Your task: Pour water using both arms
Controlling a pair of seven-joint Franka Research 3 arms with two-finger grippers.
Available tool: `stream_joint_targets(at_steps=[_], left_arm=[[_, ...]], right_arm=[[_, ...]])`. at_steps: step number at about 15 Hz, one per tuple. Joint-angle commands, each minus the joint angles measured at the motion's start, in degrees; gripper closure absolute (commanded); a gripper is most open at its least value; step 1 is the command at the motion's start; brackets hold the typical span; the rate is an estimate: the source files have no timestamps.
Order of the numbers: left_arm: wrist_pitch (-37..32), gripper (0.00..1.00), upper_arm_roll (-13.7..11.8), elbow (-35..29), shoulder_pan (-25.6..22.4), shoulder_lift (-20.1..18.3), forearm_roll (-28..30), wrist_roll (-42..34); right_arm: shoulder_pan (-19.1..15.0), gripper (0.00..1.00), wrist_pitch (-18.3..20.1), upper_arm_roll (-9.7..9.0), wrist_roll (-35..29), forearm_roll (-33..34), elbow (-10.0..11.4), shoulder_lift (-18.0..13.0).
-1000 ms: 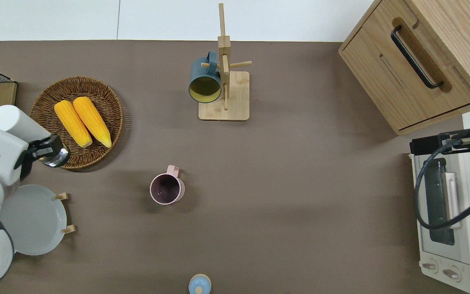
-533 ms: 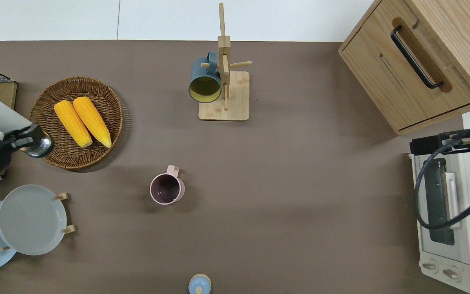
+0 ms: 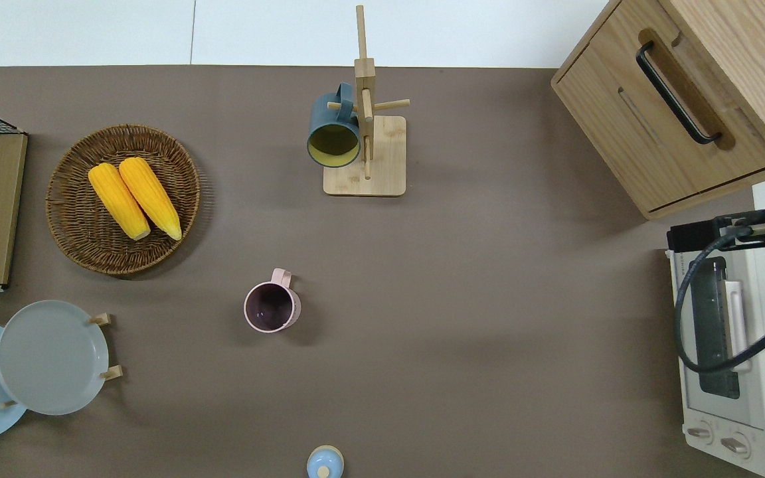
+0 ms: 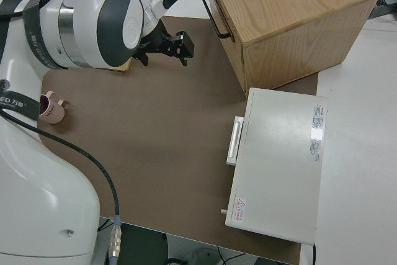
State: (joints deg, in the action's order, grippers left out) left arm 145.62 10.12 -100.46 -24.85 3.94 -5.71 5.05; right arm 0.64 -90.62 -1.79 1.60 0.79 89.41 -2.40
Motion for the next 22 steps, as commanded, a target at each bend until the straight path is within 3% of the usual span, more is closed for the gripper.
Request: stream_joint_targets(at_steps=[1,8,13,22], left_arm=[[0.37,1.0,-0.44,5.8,-2.22,4.05,9.03,-10.73],[0.81,1.0,-6.68,8.26,-3.53,7.92,28.1,-36.03],[0.81,1.0,-6.51,8.44,-7.23,9.76,39.36,-50.55],[1.42,1.0,-6.51,8.35,-9.08,14.33,52.2,-66.2]], right_arm=[[-0.02,0.009,0.18,0.12,1.21,-0.88,-0.55,0.29],[-0.02,0.009,0.18,0.03,1.21,-0.88,-0.55,0.29],[-0.02,0.009,0.18,0.03,1.21,-0.88,-0.55,0.29],[-0.02,0.009,0.18,0.12,1.21,-0.88,-0.55,0.29]])
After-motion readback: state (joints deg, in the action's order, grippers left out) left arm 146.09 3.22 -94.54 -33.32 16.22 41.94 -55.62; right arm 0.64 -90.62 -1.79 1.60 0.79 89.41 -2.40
